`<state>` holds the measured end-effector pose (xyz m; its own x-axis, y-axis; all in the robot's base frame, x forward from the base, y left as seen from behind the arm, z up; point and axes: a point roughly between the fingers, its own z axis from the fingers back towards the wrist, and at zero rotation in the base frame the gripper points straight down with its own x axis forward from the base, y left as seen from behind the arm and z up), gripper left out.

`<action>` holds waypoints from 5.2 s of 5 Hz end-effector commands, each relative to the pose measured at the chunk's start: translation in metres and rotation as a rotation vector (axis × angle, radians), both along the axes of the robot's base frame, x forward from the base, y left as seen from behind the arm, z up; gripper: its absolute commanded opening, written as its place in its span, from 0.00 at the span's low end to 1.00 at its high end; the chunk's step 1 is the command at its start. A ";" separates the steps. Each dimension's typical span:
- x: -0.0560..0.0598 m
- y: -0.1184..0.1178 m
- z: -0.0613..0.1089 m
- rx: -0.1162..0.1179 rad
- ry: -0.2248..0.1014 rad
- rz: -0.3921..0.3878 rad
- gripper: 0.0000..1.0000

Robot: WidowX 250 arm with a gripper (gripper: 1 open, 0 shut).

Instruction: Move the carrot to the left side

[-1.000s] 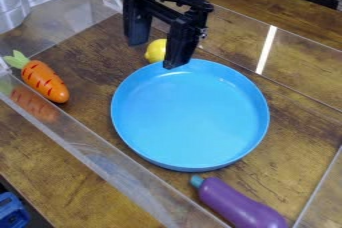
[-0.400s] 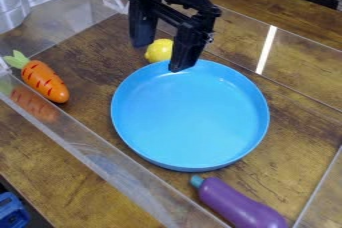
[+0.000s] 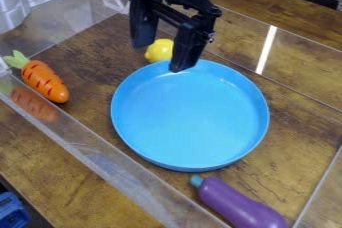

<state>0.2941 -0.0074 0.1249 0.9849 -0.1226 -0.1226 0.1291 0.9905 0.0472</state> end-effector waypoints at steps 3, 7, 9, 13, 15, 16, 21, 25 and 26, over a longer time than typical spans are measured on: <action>0.003 0.004 0.008 -0.025 -0.045 -0.009 1.00; 0.004 0.008 0.009 -0.035 -0.046 -0.012 1.00; 0.006 0.006 0.008 -0.032 -0.051 -0.016 1.00; 0.010 0.004 0.007 -0.026 -0.060 -0.029 1.00; 0.011 0.004 0.006 -0.025 -0.064 -0.033 1.00; 0.012 0.004 0.005 -0.024 -0.066 -0.033 1.00; 0.012 0.008 0.002 -0.036 -0.059 -0.022 1.00; 0.009 0.013 -0.015 -0.054 -0.011 0.027 1.00; 0.008 0.015 -0.019 -0.058 0.000 0.042 1.00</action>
